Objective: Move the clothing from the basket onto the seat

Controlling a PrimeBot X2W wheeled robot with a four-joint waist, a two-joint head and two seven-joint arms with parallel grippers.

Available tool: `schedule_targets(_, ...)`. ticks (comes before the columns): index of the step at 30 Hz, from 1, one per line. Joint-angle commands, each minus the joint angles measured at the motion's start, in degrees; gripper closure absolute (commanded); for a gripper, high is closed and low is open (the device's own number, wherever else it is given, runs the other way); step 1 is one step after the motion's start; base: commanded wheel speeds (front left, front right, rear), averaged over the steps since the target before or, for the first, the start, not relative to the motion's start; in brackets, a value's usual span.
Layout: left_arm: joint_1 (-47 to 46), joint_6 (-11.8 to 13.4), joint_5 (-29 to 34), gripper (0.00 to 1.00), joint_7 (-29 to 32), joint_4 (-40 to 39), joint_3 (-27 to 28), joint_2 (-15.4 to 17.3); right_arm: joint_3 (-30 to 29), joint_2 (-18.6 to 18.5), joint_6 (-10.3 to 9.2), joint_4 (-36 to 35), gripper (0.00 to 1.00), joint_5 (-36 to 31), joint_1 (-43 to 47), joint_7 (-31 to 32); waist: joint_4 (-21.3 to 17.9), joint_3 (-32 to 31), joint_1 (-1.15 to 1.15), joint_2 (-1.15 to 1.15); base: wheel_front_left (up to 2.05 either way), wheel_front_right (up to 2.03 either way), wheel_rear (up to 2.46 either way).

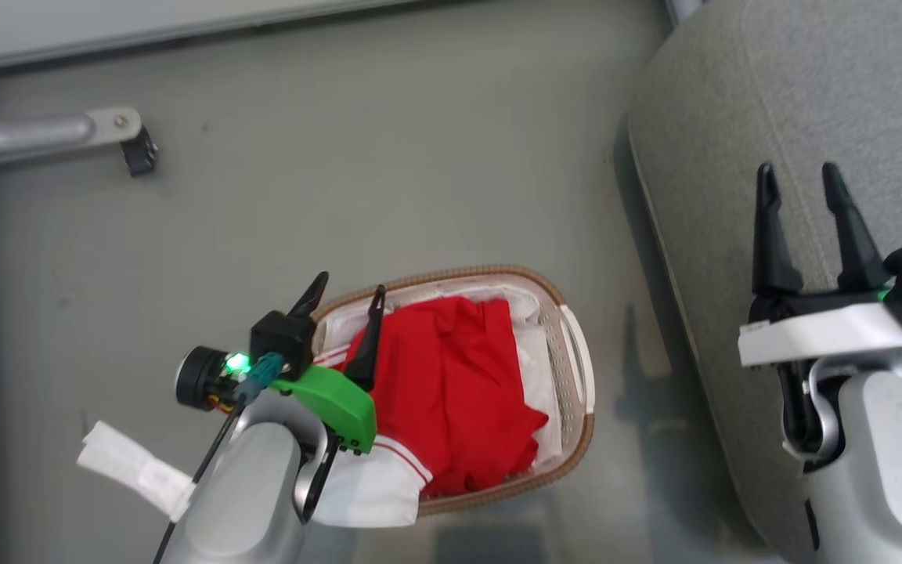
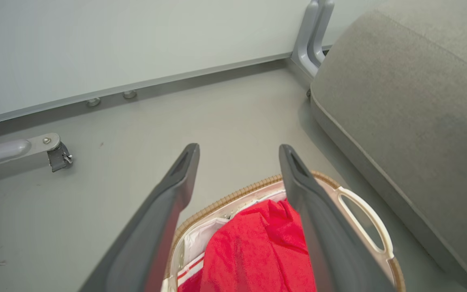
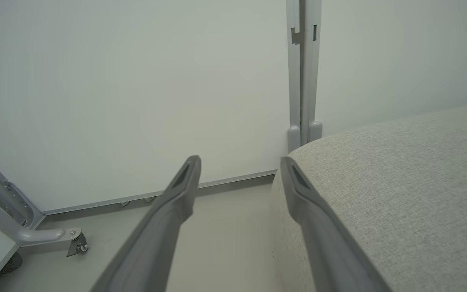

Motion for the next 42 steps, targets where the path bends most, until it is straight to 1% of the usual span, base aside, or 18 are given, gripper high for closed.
schedule_targets(1, -2.6, -0.2, 0.6, 0.0, 0.0, 1.7, -1.4, 0.3, -0.5, -0.2, 0.0, -0.6, 0.0, 0.0, -1.7, -0.2, -2.2, 9.7, 0.0, 0.0, 0.0, 0.0, 0.0)
schedule_targets(7, -10.1, -0.2, 1.9, 0.0, 0.0, 11.7, -8.6, 0.4, -1.4, -0.2, 0.0, -2.4, 0.0, 1.4, -6.3, -0.2, -4.7, 16.4, 0.0, 0.0, 0.0, 0.0, 0.0)
schedule_targets(13, -17.5, -0.2, 2.6, 0.0, 0.0, 20.1, -13.9, 1.0, 1.3, -0.2, 0.0, -5.2, 0.0, 2.7, -9.9, -0.2, -8.2, 22.6, 0.0, 0.0, 0.0, 0.0, 0.0)
schedule_targets(21, -25.0, 0.0, 3.7, 0.0, 0.0, 29.0, -16.4, 2.3, 4.0, -0.2, -0.01, -8.4, 0.0, 4.2, -13.1, -0.2, -12.1, 28.6, 0.0, 0.0, 0.0, 0.0, 0.0)
schedule_targets(26, -27.7, 1.5, 4.4, 0.0, 0.0, 30.5, -16.5, 3.5, 4.3, -0.2, -0.01, -8.9, 0.0, 5.2, -13.8, -0.2, -13.1, 30.4, 0.0, 0.0, 0.0, 0.0, 0.0)
schedule_targets(32, -29.7, 4.2, 4.6, 0.0, 0.0, 32.0, -16.5, 4.6, 5.0, -0.2, -0.01, -8.5, 0.0, 6.3, -13.5, -0.2, -13.4, 30.9, 0.0, 0.0, 0.0, 0.0, 0.0)
schedule_targets(34, -30.0, 5.2, 4.4, 0.0, 0.1, 33.2, -16.4, 4.5, 5.2, -0.2, -0.01, -8.4, 0.0, 6.4, -13.3, -0.2, -13.5, 30.8, 0.0, 0.0, 0.0, 0.0, 0.0)
schedule_targets(36, -30.2, 5.5, 4.1, 0.0, 0.7, 34.1, -16.5, 4.3, 5.5, -0.2, -0.01, -8.4, 0.0, 6.6, -13.1, -0.2, -13.5, 30.7, 0.0, 0.0, 0.0, 0.0, 0.0)
schedule_targets(37, -30.1, 5.5, 4.0, 0.04, 1.3, 34.6, -16.6, 4.0, 5.6, -0.2, -0.01, -8.3, 0.0, 6.7, -13.0, -0.2, -13.4, 30.6, 0.0, 0.0, 0.0, 0.0, 0.0)
schedule_targets(38, -30.0, 5.6, 3.9, 0.44, 1.7, 34.9, -16.7, 3.8, 5.7, -0.2, -0.01, -8.3, 0.0, 6.7, -12.9, -0.2, -13.4, 30.4, 0.0, 0.0, 0.0, 0.0, 0.0)
schedule_targets(39, -29.9, 5.6, 3.8, 0.65, 2.1, 35.1, -16.7, 3.5, 5.8, -0.2, -0.01, -8.2, 0.0, 6.7, -12.7, -0.2, -13.4, 30.3, 0.0, 0.0, 0.0, 0.0, 0.0)
schedule_targets(40, -29.7, 5.6, 3.7, 0.91, 2.2, 35.2, -16.9, 3.3, 5.9, -0.2, -0.01, -8.2, 0.0, 6.8, -12.7, -0.2, -13.3, 30.1, 0.0, 0.0, 0.0, 0.0, 0.0)
schedule_targets(41, -29.4, 5.4, 3.6, 1.0, 2.2, 35.4, -17.0, 3.0, 5.9, -0.2, -0.01, -8.1, 0.0, 6.8, -12.5, -0.2, -13.2, 29.9, 0.0, 0.0, 0.0, 0.0, 0.0)
schedule_targets(42, -29.2, 5.4, 3.4, 1.0, 2.2, 35.5, -17.1, 2.8, 6.0, -0.2, -0.01, -8.0, 0.0, 6.7, -12.5, -0.2, -13.2, 29.6, 0.0, 0.0, 0.0, 0.0, 0.0)
